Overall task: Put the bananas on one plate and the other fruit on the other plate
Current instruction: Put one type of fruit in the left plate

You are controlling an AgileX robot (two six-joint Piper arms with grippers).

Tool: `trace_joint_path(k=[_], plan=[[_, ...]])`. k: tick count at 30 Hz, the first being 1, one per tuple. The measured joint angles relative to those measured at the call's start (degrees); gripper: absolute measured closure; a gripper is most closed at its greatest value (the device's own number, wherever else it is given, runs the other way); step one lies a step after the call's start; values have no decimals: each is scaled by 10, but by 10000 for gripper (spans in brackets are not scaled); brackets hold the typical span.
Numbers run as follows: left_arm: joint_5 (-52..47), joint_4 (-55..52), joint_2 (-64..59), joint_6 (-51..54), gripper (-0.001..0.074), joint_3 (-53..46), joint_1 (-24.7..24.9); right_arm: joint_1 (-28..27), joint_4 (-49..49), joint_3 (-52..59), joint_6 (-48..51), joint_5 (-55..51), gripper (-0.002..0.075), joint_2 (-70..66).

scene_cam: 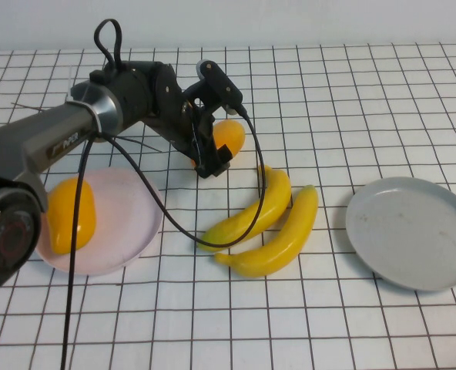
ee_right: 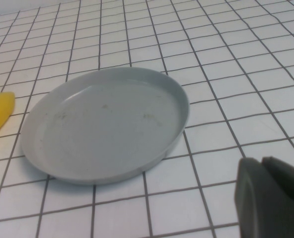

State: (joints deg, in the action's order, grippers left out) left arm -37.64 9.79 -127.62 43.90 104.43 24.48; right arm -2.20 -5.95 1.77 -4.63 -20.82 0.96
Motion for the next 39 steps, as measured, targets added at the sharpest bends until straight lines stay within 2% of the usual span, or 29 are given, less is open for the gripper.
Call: trace_joint_path(k=[12, 14, 18, 29, 32, 36, 39], plan=[[-2, 0, 0, -40, 67, 0, 0, 0, 0, 0, 0, 0, 742, 0], [-4, 0, 0, -45, 82, 0, 0, 0, 0, 0, 0, 0, 742, 0], [-6, 2, 0, -61, 187, 0, 0, 0, 0, 0, 0, 0, 742, 0], [-73, -14, 47, -100, 187, 0, 0, 0, 0, 0, 0, 0, 742, 0], [-126, -80, 93, -163, 187, 0, 0, 0, 0, 0, 0, 0, 742, 0], [-231, -182, 137, -302, 187, 0, -4, 0, 0, 0, 0, 0, 742, 0], [-303, -211, 154, -401, 187, -5, -22, 0, 0, 0, 0, 0, 742, 0]])
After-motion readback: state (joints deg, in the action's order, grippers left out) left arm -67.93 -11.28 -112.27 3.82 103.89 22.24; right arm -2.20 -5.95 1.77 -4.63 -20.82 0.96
